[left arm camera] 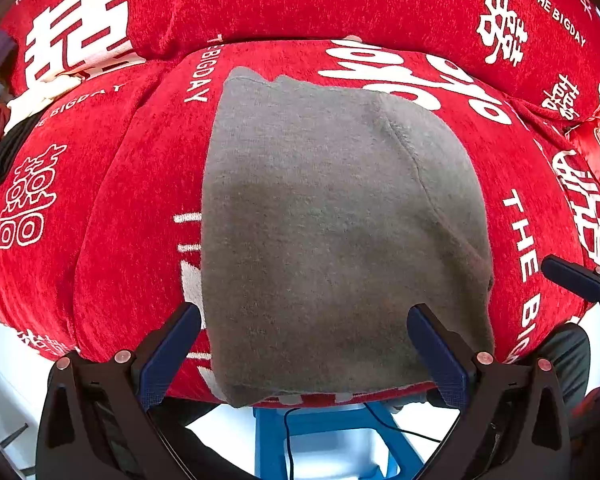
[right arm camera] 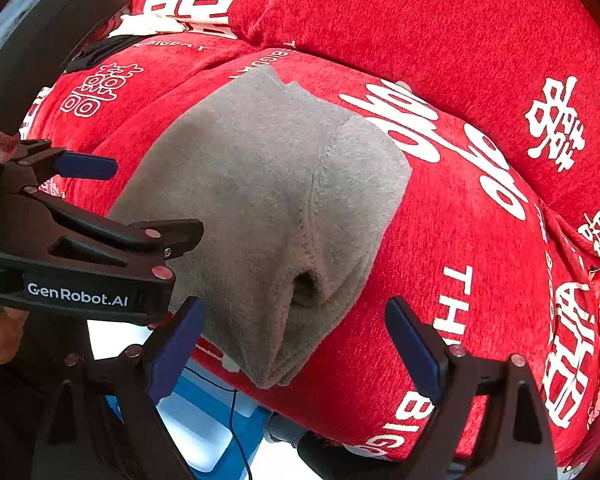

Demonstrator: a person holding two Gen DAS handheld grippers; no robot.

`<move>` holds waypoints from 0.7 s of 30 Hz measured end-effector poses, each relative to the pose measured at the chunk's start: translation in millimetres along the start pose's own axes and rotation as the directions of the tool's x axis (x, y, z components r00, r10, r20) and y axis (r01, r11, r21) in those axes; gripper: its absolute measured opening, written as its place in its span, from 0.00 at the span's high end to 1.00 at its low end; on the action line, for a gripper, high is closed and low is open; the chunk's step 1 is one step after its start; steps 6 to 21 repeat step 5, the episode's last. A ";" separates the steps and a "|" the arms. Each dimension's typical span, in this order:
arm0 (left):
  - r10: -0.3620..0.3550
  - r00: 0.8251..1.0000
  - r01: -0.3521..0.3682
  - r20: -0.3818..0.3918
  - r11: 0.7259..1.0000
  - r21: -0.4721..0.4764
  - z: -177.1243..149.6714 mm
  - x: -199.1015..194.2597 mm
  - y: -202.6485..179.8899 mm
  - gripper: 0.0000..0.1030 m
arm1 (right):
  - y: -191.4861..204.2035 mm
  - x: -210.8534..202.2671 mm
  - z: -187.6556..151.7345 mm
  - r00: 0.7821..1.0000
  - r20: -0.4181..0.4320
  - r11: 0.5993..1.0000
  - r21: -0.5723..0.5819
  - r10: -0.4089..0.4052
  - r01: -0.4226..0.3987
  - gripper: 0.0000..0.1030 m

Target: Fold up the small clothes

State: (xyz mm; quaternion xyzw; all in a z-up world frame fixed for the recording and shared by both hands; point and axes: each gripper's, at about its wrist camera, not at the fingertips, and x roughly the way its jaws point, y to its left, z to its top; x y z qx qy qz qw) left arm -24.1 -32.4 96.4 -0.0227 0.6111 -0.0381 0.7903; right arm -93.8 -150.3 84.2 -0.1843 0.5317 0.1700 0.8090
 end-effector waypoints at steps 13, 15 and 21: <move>0.007 1.000 -0.007 -0.012 1.000 0.006 0.0 2.3 -1.4 0.00 | -4.0 2.1 -3.0 1.000 0.002 1.000 0.007 0.007 -0.007 0.10; 0.007 1.000 -0.007 -0.012 1.000 0.006 0.0 2.3 -1.4 0.00 | -4.0 2.1 -3.0 1.000 0.002 1.000 0.007 0.007 -0.007 0.10; 0.007 1.000 -0.007 -0.012 1.000 0.006 0.0 2.3 -1.4 0.00 | -4.0 2.1 -3.0 1.000 0.002 1.000 0.007 0.007 -0.007 0.10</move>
